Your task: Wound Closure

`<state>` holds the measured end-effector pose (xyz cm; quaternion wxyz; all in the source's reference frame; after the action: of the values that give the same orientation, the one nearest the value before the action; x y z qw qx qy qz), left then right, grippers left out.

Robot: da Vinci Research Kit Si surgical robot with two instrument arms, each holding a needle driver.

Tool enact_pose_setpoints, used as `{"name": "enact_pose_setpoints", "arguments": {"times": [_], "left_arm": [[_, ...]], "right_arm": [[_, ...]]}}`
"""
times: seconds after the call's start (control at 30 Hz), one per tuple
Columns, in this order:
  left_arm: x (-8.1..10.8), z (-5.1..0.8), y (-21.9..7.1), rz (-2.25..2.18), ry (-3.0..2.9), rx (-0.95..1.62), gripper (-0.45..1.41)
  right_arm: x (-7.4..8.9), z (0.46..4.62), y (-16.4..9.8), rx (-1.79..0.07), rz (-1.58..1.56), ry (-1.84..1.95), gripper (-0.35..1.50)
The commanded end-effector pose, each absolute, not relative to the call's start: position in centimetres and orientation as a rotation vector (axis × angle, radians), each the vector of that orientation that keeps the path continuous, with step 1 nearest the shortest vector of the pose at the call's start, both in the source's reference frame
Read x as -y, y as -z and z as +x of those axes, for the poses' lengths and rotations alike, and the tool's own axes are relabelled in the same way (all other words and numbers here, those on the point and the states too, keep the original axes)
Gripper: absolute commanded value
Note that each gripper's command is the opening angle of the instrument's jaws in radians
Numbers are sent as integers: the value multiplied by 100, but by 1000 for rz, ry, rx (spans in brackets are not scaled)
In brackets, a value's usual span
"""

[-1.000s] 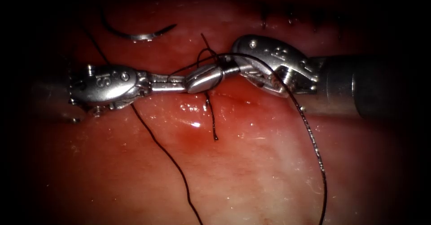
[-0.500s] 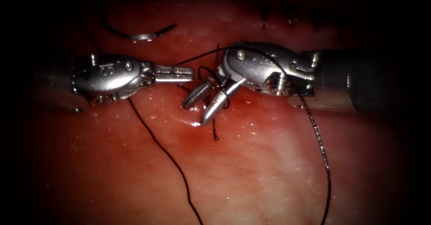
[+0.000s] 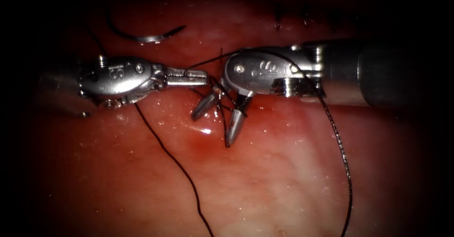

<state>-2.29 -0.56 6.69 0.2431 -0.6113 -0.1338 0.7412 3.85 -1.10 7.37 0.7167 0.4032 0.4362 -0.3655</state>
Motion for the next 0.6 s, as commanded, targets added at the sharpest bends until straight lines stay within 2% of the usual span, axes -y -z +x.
{"name": "enact_pose_setpoints", "arguments": {"times": [0.03,0.2,0.3,0.6], "left_arm": [[57,-236,-674,-1673,-2024,368,-45],[57,-237,-674,-1675,-2024,370,-45],[57,-236,-674,-1676,-2024,372,-45],[58,-229,-673,-1681,-2026,379,-45]], "right_arm": [[107,396,-740,-957,865,844,74],[108,397,-739,-931,808,944,78],[111,396,-738,-917,790,984,88],[124,389,-739,-898,675,1147,89]]}}
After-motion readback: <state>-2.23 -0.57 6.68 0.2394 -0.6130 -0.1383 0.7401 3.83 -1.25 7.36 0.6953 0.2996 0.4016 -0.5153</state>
